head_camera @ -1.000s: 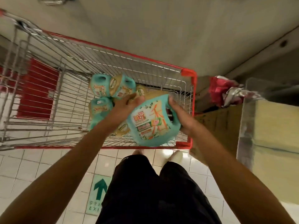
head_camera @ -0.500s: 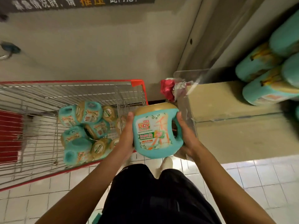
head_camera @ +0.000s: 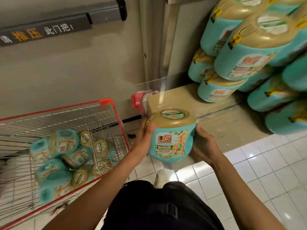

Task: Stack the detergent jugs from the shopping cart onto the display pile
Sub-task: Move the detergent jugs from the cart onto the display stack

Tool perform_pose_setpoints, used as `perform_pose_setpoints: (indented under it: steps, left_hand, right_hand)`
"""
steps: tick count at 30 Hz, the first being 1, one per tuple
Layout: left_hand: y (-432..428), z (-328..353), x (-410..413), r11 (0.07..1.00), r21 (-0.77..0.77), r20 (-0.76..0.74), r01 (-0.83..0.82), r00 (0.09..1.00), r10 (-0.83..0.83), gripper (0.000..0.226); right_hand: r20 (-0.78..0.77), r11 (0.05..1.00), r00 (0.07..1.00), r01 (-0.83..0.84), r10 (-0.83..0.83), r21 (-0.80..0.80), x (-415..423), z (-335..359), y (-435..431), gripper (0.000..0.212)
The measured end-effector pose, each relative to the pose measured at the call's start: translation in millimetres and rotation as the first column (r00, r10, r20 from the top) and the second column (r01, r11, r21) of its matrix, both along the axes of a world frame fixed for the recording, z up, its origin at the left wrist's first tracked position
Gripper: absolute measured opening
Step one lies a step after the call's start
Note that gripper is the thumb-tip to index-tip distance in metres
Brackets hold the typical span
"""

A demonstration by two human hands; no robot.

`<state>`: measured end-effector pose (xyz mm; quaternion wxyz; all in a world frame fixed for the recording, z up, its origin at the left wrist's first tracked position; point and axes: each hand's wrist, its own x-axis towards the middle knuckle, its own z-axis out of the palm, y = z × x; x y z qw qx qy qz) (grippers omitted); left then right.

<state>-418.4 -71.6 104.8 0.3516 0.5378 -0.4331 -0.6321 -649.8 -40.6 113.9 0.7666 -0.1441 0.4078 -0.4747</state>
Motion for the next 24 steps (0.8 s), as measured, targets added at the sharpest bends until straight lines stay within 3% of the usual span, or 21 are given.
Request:
perform_pose_setpoints:
  steps: [2,3,6,11,15,20,24]
  left_hand:
    - [-2,-3,-13,0.997,-0.052,-0.011,0.058,0.998,-0.059,0.074]
    - [-4,-3,-19,0.994,-0.062,-0.009,0.088,0.996,-0.088,0.067]
    - [-5,-6,-29,0.978,-0.081,-0.007,0.194,0.981,-0.195,0.054]
    - [0,-17,-42,0.917,-0.179,0.039,0.355,0.934,-0.354,0.071]
    - [-9,-29,-49,0.864,-0.213,0.085,0.456,0.890,-0.449,0.083]
    - [-16,-31,-68,0.847,-0.203,0.010,0.491,0.866,-0.500,0.087]
    - [-26,-23,-93,0.844,-0.237,0.011,0.481,0.870,-0.493,0.081]
  right_hand:
    - [0.023,0.993,0.999,-0.021,0.024,-0.114,-17,2,4,0.038]
    - [0.004,0.991,1.000,-0.010,0.011,-0.134,-24,3,7,0.047]
    - [-0.175,0.988,0.983,0.029,-0.056,-0.152,-43,-6,15,0.058]
    - [-0.344,0.976,0.932,0.037,-0.111,-0.215,-59,-2,22,0.084]
    - [-0.382,0.972,0.915,0.042,-0.130,-0.230,-77,-10,26,0.078]
    - [-0.355,0.950,0.909,0.113,-0.217,-0.291,-96,-19,25,0.072]
    - [-0.338,0.931,0.884,0.232,-0.322,-0.281,-107,-25,13,0.047]
